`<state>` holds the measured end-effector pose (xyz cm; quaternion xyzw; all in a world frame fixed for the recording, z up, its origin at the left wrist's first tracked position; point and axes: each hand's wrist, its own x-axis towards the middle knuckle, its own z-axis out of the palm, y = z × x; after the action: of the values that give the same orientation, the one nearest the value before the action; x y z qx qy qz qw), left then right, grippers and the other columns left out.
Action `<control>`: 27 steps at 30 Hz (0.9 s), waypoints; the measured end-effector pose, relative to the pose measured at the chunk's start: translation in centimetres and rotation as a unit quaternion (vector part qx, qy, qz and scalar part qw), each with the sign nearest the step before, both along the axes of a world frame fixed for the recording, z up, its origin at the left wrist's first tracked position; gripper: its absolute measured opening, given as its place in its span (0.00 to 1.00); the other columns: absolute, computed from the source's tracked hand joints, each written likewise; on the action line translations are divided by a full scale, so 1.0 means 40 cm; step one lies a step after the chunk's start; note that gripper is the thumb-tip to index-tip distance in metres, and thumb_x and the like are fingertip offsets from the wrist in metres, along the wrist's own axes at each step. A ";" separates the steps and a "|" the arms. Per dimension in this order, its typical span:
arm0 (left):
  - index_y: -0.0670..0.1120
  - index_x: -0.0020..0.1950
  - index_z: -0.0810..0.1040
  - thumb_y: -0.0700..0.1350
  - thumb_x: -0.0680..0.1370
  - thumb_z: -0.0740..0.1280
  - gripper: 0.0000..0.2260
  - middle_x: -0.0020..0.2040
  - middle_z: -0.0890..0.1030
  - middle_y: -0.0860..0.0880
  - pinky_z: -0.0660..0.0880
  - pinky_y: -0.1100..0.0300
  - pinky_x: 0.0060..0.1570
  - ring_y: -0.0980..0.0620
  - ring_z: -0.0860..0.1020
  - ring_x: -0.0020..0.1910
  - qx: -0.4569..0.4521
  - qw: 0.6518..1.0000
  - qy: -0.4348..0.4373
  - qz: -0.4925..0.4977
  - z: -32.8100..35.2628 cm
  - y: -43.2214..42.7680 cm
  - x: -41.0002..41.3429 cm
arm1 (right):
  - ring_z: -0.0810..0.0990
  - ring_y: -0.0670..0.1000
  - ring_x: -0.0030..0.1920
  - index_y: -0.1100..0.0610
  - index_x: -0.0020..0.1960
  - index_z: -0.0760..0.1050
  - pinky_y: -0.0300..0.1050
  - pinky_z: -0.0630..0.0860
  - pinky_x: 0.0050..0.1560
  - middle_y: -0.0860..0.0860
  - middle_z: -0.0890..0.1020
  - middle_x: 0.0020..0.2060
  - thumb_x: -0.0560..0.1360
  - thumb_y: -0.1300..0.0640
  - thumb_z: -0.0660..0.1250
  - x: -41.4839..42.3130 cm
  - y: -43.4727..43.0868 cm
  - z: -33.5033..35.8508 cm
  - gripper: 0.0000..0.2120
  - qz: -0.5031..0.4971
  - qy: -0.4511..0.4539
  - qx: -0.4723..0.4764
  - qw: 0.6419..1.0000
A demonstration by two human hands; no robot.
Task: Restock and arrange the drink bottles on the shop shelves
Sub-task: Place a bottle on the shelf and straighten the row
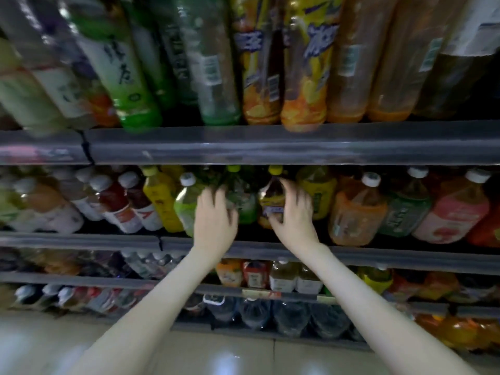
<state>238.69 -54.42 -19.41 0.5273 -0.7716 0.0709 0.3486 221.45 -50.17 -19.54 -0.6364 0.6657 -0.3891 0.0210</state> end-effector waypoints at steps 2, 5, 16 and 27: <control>0.33 0.65 0.68 0.40 0.73 0.65 0.23 0.58 0.71 0.30 0.71 0.44 0.55 0.34 0.69 0.56 -0.008 0.998 -0.003 0.066 0.003 -0.018 0.096 | 0.65 0.62 0.68 0.59 0.75 0.58 0.58 0.65 0.68 0.61 0.66 0.69 0.71 0.57 0.72 0.043 -0.039 0.015 0.38 -0.007 -0.008 0.056 0.998; 0.33 0.69 0.66 0.40 0.73 0.70 0.28 0.63 0.67 0.27 0.67 0.37 0.61 0.27 0.67 0.63 0.036 0.995 -0.003 0.088 0.017 -0.048 0.188 | 0.57 0.63 0.73 0.51 0.77 0.52 0.60 0.59 0.71 0.59 0.56 0.74 0.73 0.54 0.70 0.082 -0.068 0.023 0.39 -0.023 0.031 0.123 0.992; 0.37 0.71 0.67 0.42 0.77 0.59 0.22 0.69 0.70 0.38 0.54 0.50 0.71 0.37 0.58 0.73 0.177 0.984 0.026 -0.026 0.014 -0.111 0.256 | 0.50 0.56 0.76 0.50 0.78 0.45 0.55 0.54 0.75 0.53 0.51 0.77 0.76 0.54 0.68 0.231 -0.082 0.033 0.41 0.108 0.002 0.196 0.975; 0.43 0.76 0.59 0.31 0.74 0.58 0.30 0.75 0.63 0.44 0.60 0.58 0.69 0.46 0.60 0.73 0.210 0.971 0.081 -0.084 -0.007 -0.063 0.290 | 0.63 0.58 0.68 0.48 0.71 0.62 0.53 0.66 0.65 0.52 0.65 0.70 0.78 0.53 0.64 0.378 -0.216 0.098 0.23 0.143 0.054 0.182 0.971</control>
<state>250.30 -56.93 -19.69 0.5259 -0.7801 -0.1649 0.2963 236.55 -58.82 -15.63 -0.7305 0.6275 -0.2197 0.1562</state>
